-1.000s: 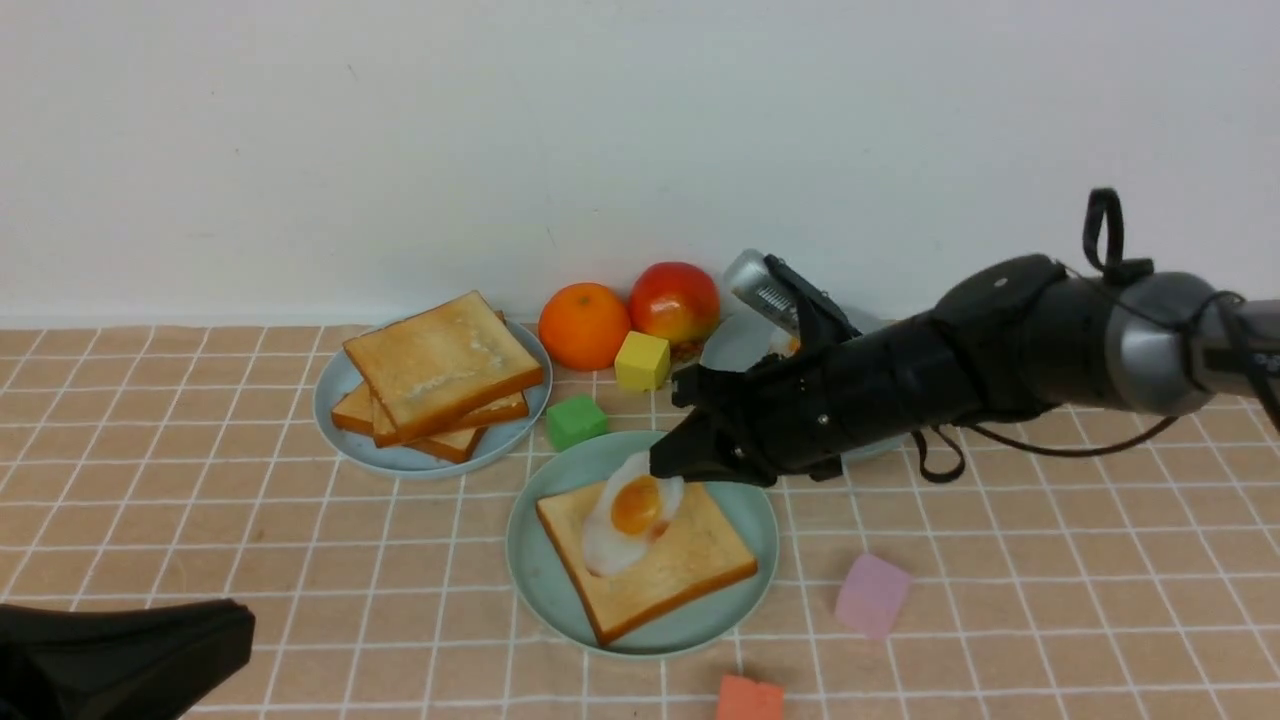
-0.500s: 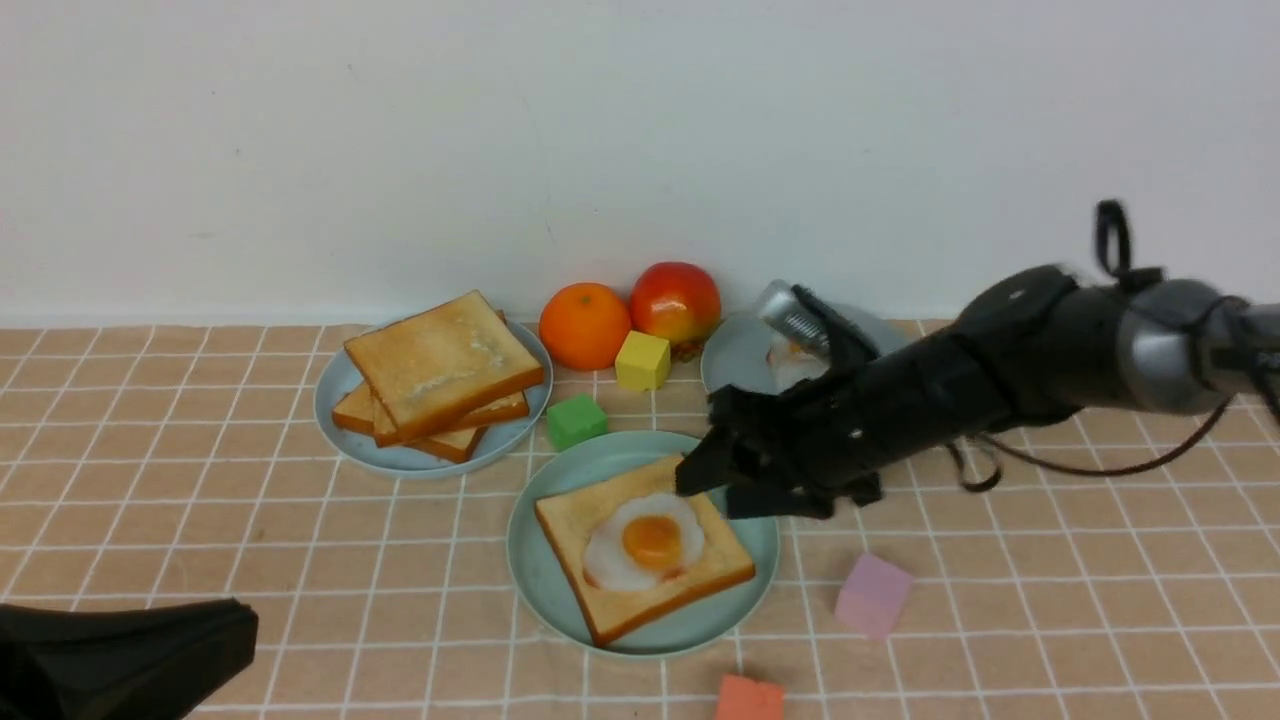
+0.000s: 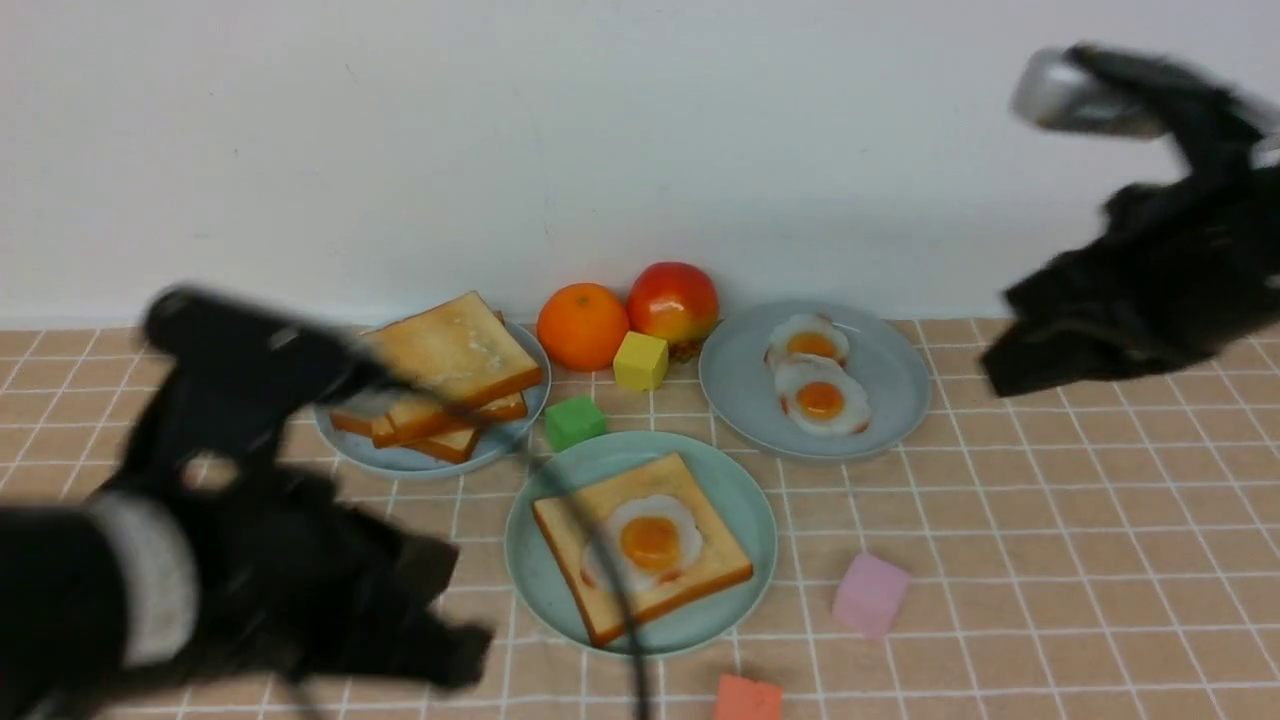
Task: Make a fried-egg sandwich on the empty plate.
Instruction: Use the left arm to grab a slice of bread
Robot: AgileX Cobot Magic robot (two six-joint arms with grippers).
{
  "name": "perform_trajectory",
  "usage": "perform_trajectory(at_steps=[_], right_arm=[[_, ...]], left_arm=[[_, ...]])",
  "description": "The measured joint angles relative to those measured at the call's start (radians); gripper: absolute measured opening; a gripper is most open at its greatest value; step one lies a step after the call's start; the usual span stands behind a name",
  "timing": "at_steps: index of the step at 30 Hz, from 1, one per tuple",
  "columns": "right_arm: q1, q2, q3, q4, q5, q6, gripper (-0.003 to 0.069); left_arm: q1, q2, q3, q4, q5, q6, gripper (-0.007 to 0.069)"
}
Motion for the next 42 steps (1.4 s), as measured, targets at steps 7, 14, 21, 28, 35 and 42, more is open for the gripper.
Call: perform_trajectory(at_steps=[7,14,21,28,35,42], right_arm=[[0.017,-0.323,0.161,-0.055,-0.01,0.044,-0.0008],[0.017,-0.523,0.24,-0.063,-0.036,0.045,0.0],[0.017,-0.541,0.243,-0.063,-0.005,0.045,0.0002],[0.017,-0.541,0.248,-0.056,0.002,0.045,0.0003],[0.017,-0.541,0.248,-0.045,0.005,0.045,0.0005],[0.017,-0.541,0.248,-0.032,0.021,0.045,0.0008]], left_arm=[[0.258,0.309,-0.235,-0.216,0.041,0.404,-0.0013],[0.448,0.587,-0.448,-0.392,0.058,0.803,-0.0007],[0.464,0.742,-0.549,-0.324,0.014,1.02,0.0213],[0.464,0.821,-0.552,-0.257,-0.015,1.038,0.0455],[0.464,0.871,-0.552,-0.172,-0.098,1.038,0.0461],[0.464,0.877,-0.552,-0.151,-0.141,1.038,0.0277]])
